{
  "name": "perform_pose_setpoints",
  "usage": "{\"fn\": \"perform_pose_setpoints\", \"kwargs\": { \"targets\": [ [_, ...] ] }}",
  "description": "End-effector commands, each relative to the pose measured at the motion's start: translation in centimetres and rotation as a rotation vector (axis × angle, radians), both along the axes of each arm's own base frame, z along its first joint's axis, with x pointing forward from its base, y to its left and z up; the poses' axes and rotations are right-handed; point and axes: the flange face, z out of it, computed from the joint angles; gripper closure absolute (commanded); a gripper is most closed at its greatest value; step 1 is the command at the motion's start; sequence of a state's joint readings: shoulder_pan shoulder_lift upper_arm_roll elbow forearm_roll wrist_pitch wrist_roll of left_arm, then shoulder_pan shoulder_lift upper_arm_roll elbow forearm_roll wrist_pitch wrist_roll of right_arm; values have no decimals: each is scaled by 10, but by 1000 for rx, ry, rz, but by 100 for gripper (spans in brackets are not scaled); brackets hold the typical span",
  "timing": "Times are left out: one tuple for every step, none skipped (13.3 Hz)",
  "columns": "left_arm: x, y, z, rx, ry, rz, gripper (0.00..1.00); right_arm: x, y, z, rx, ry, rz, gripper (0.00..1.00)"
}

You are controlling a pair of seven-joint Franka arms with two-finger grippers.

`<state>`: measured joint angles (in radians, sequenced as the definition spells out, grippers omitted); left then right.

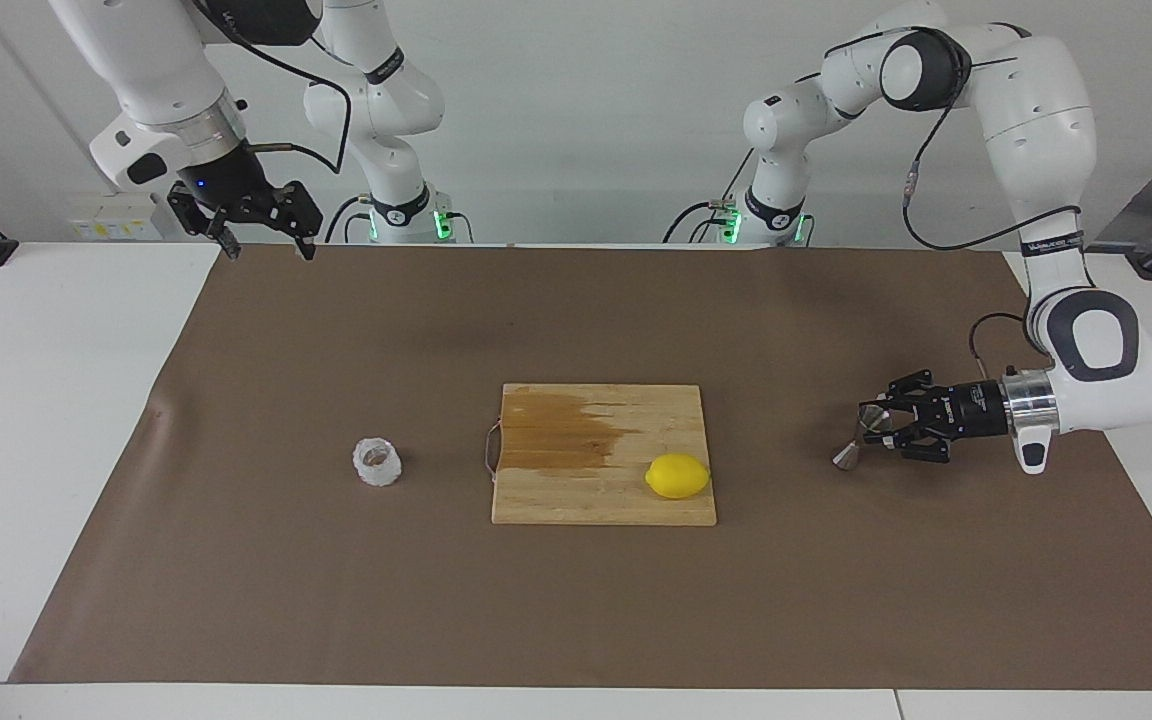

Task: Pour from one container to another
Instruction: 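Close the left gripper around the small metal cup, then lift the metal cup with the left gripper and carry it over the board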

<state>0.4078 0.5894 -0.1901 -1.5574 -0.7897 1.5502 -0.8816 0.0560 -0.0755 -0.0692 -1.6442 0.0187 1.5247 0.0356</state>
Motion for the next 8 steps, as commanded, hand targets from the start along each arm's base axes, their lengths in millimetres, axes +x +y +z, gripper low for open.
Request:
{"fn": "perform_pose_setpoints", "kwargs": {
  "targets": [
    [-2, -12, 13, -35, 34, -21, 100, -2, -1, 3, 7, -7, -22, 0],
    [-1, -21, 18, -40, 58, -29, 100, -2, -1, 3, 7, -7, -22, 0],
    [1, -29, 24, -45, 59, -37, 100, -2, -1, 3, 7, -7, -22, 0],
    [3, -39, 34, -50, 42, -57, 100, -2, 0, 4, 7, -8, -20, 0],
    [5, -51, 49, -54, 18, -80, 100, -2, -1, 3, 7, -7, -22, 0],
    [5, -67, 58, -60, 5, -109, 100, -2, 0, 3, 7, -7, -20, 0],
    [5, -88, 70, -56, -14, -141, 100, -2, -1, 3, 7, -7, -22, 0],
    [6, -107, 74, -53, -25, -164, 100, -2, -1, 3, 7, -7, -22, 0]
  ]
}}
